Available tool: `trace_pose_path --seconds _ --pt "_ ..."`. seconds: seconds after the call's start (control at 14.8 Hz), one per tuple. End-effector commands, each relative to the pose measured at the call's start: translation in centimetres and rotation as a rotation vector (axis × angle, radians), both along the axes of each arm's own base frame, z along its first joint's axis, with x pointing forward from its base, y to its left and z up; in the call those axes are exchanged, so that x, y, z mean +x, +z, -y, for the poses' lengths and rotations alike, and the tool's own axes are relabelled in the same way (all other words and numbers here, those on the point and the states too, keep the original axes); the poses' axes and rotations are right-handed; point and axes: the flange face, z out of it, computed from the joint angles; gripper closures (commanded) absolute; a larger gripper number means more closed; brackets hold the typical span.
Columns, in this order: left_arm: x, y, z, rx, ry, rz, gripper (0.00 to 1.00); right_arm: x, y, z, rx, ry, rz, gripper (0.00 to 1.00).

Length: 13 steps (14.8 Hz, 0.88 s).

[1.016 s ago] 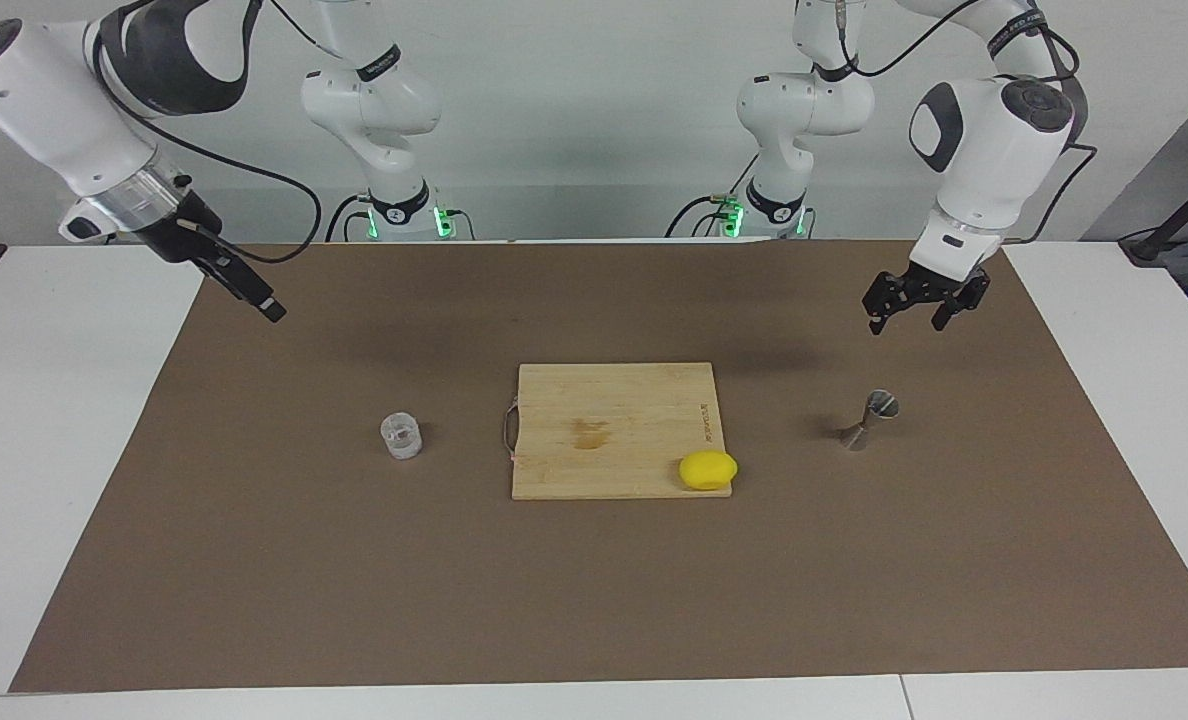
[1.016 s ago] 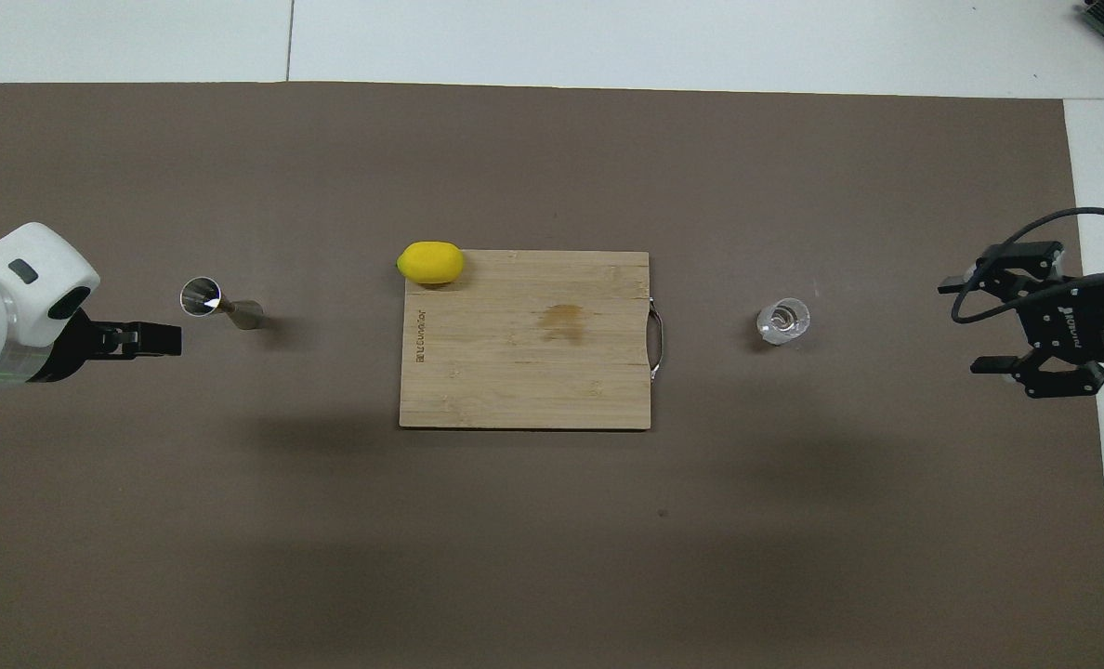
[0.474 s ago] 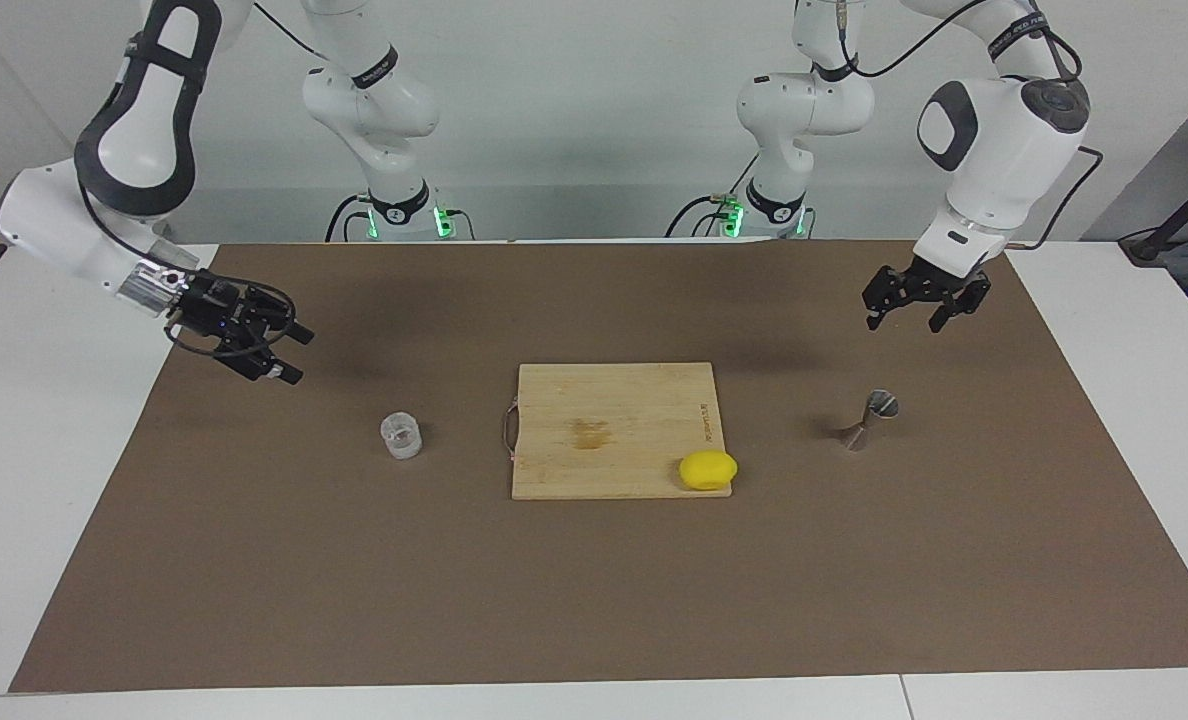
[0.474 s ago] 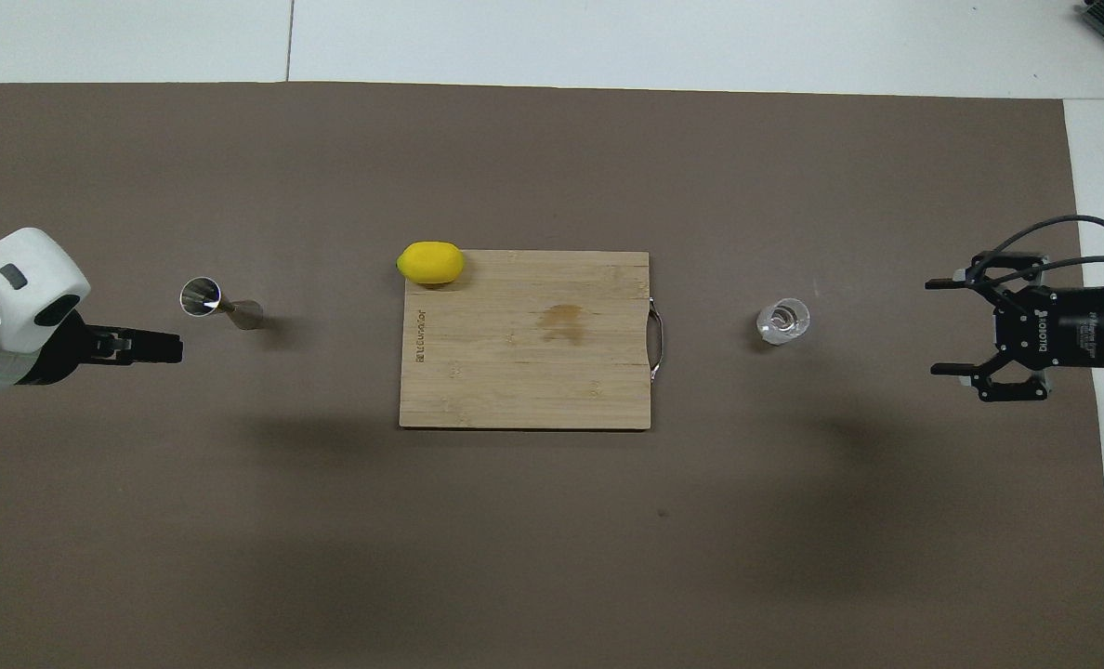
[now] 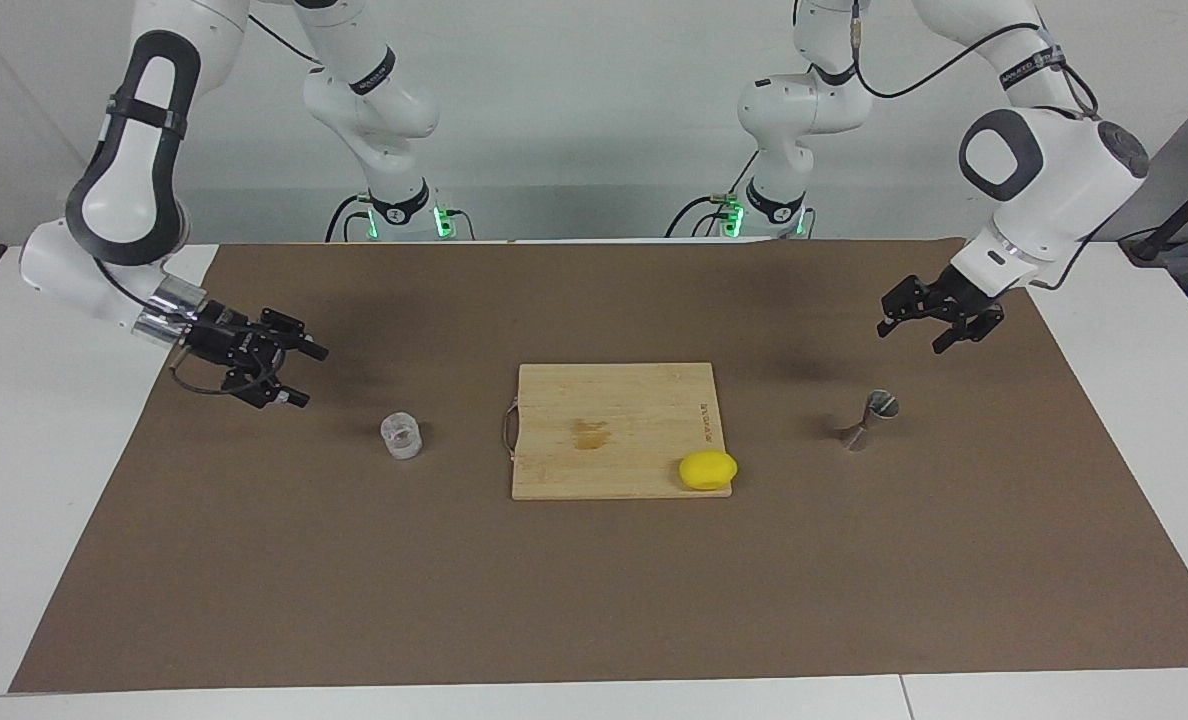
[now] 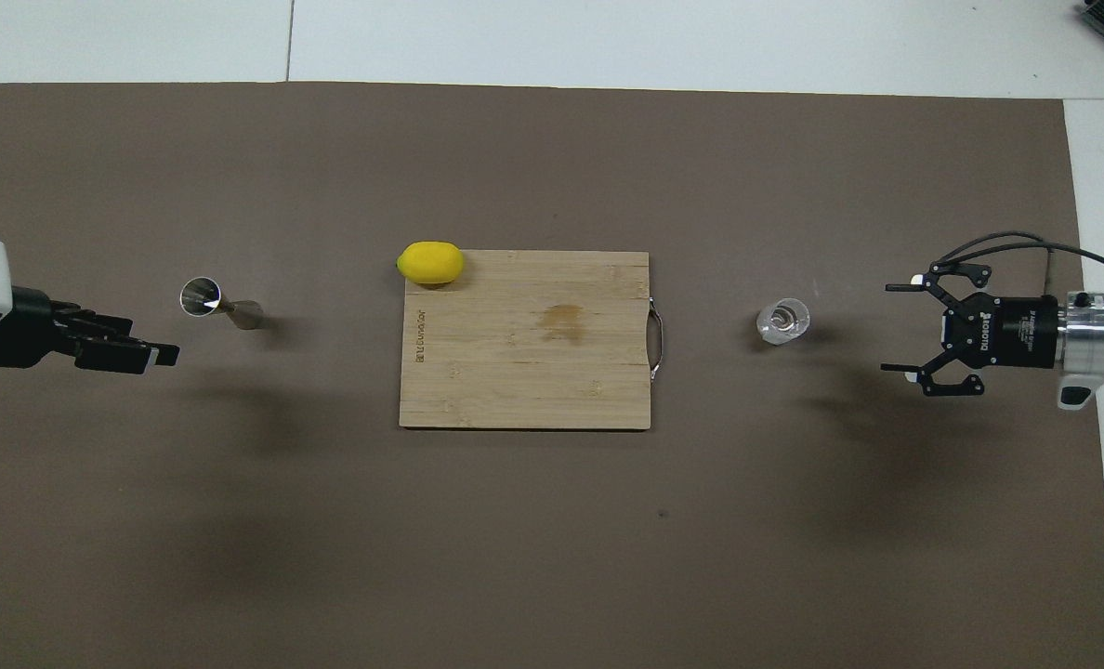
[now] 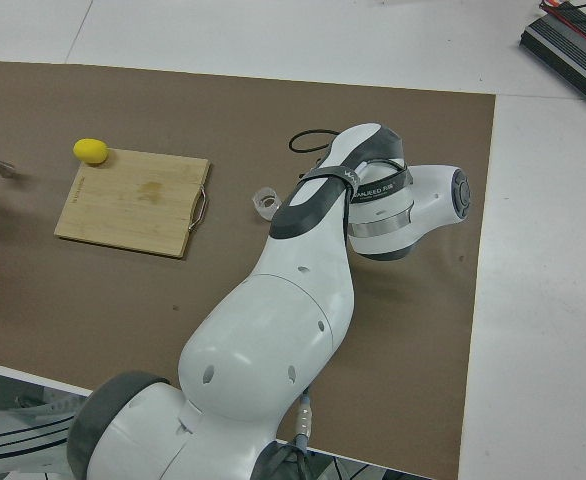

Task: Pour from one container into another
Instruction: 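Approach the steel cup and glass cup with the left and right grippers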

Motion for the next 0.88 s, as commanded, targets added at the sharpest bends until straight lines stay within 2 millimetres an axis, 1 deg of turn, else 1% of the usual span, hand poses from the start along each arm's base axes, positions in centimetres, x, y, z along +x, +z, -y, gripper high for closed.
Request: trace_pose_path --seconds 0.0,0.07,0.14,0.2,0.41,0.47,0.54,0.61,0.68,0.81 --pt "1.8 0.4 -2.5 -0.173 -0.099 0.033 0.0 0.7 -1.6 -0.1 0.077 -0.041 -0.033 0.0" --pt "2.4 0.2 -3.2 -0.223 -0.113 0.04 0.0 0.6 -2.3 -0.6 0.116 -0.029 -0.052 0.0" --pt "2.7 -0.2 -4.0 -0.268 -0.129 0.078 0.0 0.6 -2.9 -0.7 0.127 -0.021 -0.066 0.0" --pt "3.1 -0.5 -4.4 -0.304 -0.159 0.135 0.0 0.5 -3.5 -0.7 0.133 -0.022 -0.073 0.0" --pt "4.0 -2.0 -4.8 -0.38 -0.237 0.262 0.0 0.5 -5.5 -1.1 0.144 -0.015 -0.098 0.0" --pt "4.0 -2.4 -4.8 -0.401 -0.269 0.293 0.0 0.8 -5.6 -1.3 0.145 -0.012 -0.101 0.0" --pt "4.0 -3.4 -4.8 -0.442 -0.284 0.301 0.0 0.9 -6.0 -1.5 0.158 -0.02 -0.113 0.0" --pt "4.0 -4.3 -5.4 -0.477 -0.276 0.316 0.0 1.2 -6.5 -1.8 0.184 -0.038 -0.115 0.0" --pt "4.0 -4.7 -6.1 -0.494 -0.282 0.363 0.0 1.3 -7.2 -2.0 0.201 -0.049 -0.123 0.0" --pt "4.2 -5.8 -7.7 -0.533 -0.301 0.49 0.0 2.0 -7.5 -2.3 0.201 -0.047 -0.124 0.0"
